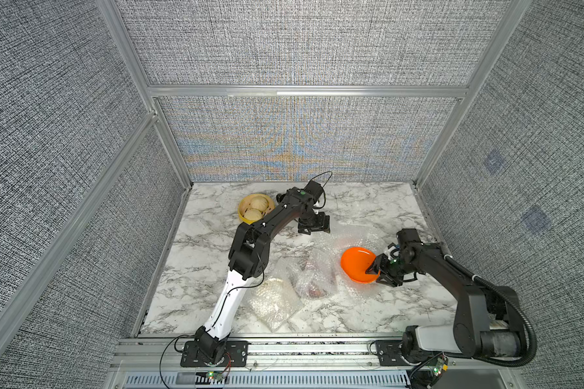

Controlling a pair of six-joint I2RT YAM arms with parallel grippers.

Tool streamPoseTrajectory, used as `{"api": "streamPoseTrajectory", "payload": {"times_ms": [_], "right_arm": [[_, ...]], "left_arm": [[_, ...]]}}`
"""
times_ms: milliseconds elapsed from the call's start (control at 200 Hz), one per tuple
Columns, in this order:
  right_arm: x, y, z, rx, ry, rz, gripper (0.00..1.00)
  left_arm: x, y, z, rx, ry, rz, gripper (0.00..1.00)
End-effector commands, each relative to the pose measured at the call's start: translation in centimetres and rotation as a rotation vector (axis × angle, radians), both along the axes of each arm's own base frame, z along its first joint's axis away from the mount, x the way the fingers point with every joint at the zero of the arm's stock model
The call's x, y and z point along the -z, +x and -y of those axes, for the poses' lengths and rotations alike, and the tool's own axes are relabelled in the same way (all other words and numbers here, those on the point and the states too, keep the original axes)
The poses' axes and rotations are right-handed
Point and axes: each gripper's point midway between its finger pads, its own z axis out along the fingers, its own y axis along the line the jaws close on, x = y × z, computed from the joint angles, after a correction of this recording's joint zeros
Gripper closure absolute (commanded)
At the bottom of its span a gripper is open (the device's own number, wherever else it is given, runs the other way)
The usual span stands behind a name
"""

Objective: Unpack dinner plates from bubble wrap
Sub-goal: Pick up the plate from the bubble wrap.

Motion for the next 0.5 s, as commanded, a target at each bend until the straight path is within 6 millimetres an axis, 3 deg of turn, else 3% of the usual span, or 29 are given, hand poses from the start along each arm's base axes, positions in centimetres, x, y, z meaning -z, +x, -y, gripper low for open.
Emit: {"api": "streamPoseTrajectory", "payload": {"times_ms": [0,185,285,390,495], "right_arm": [[0.6,-0.5,0.6,0.032,-0.015,-0.03,0.44],[1.3,1.7,0.8,0.065,0.011,0.037,0.47],[1.2,3.2,0.7,0.079,0.025,0.079,0.54],[1.5,3.8,1.0,0.093,0.016,0.086,0.62],[2.0,4.2,1.2,0.098,0.014,0.076,0.62]], "left_arm": [[0.1,-0.5,-0.1,0.017,0.007,-0.014,0.18],[0.2,-0.7,0.1,0.026,0.006,-0.019,0.18],[0.2,-0.9,0.2,0.031,0.007,-0.021,0.18],[0.3,-1.0,0.2,0.036,0.01,-0.022,0.18],[0.4,-1.1,0.2,0.04,0.011,-0.025,0.18]]}}
